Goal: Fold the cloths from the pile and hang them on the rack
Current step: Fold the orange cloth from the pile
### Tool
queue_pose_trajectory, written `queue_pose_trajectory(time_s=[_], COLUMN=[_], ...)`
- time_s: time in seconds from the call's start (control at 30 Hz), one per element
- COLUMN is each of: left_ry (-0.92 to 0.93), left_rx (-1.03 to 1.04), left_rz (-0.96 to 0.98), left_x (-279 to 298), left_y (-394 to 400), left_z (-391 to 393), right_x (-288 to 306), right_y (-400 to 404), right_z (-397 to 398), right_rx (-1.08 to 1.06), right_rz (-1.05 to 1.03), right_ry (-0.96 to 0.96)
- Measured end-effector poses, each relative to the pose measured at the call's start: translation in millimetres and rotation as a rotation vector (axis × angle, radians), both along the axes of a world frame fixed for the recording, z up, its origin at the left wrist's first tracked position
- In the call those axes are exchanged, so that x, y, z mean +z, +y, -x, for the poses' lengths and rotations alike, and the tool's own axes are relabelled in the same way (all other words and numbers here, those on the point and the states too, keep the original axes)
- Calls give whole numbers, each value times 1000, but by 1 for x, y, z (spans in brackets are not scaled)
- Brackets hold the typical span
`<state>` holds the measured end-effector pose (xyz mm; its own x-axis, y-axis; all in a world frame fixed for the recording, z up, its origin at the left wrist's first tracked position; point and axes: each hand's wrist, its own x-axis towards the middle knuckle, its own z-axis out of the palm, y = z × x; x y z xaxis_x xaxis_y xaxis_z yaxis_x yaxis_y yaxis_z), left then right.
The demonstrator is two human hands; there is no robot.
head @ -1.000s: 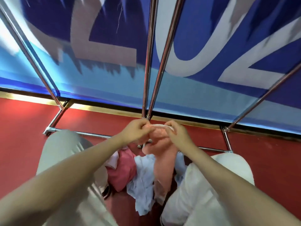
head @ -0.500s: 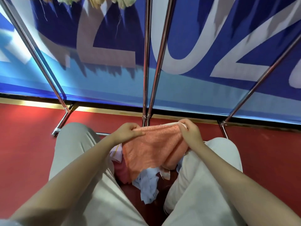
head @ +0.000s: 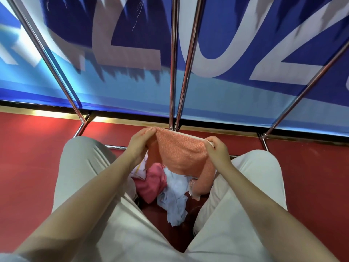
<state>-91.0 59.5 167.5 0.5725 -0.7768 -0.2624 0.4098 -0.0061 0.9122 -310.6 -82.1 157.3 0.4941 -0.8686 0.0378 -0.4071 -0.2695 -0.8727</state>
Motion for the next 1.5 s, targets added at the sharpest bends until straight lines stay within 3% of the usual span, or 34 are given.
queue_pose_trajectory(time_s=[0.13, 0.3, 0.47, 0.77, 0.83, 0.93, 1.0, 1.13, 1.23, 1.5], left_ry=[142, 65, 146, 190, 2, -492, -660, -799, -823, -589], left_rx=[2, 145, 269, 276, 244, 71, -77, -402, -513, -154], left_rz=[35, -84, -46, 28, -43, -193, -225, -306, -286, -177], left_x=[3, 2, 8, 18, 17, 15, 10, 0, -11, 8], left_y=[-2, -5, -11, -18, -20, -17, -12, -12, -15, -22], left_z=[-3, -4, -2, 7, 12, 21, 28, 44, 52, 42], right_x=[-1, -4, -6, -7, -8, -6, -2, 3, 3, -7], right_y=[5, 5, 6, 13, 16, 22, 24, 21, 21, 21], right_z=[-1, 1, 3, -4, -7, -10, -11, -10, -10, -13], right_rx=[19, 10, 33, 111, 144, 160, 137, 117, 121, 228], right_rz=[8, 1, 0, -22, -33, -51, -62, -71, -62, -45], right_ry=[-16, -3, 19, 64, 69, 23, -41, -127, -122, -23])
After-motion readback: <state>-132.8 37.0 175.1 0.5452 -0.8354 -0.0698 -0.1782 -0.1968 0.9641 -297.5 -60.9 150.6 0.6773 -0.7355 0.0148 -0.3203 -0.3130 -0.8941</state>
